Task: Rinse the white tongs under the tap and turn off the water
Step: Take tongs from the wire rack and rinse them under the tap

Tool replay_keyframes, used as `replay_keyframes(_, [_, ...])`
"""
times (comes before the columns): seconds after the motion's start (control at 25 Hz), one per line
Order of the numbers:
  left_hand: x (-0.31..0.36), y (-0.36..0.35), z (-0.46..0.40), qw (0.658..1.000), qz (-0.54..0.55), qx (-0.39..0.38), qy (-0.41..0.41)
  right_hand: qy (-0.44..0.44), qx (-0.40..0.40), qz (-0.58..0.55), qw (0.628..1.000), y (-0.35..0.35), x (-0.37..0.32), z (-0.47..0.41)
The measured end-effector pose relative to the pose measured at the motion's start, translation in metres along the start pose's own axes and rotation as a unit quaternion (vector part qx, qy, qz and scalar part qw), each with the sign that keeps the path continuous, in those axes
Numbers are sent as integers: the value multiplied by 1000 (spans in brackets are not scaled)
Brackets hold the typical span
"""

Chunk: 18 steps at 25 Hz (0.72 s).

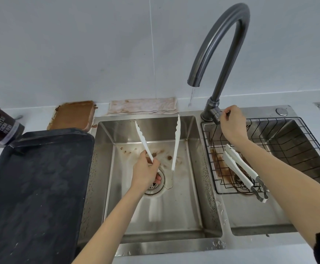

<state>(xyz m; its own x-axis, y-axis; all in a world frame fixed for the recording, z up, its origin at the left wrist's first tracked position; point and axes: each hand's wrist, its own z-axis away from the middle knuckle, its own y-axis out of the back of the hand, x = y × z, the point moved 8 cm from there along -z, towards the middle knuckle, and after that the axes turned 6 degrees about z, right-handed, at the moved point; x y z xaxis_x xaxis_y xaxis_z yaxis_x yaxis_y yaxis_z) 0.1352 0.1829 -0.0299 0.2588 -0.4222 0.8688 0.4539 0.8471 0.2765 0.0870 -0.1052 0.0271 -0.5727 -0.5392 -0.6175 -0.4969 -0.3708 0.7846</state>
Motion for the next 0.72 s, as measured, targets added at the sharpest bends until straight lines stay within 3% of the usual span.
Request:
replay_keyframes(0.64, [2,-2,6,1000,-10,4,-9,-7,-4,-6,1000,2,-1,2])
replay_keyframes(0.72, [3,-3,6,1000,-10,5,-13,1,20,35,999,3,-4,9])
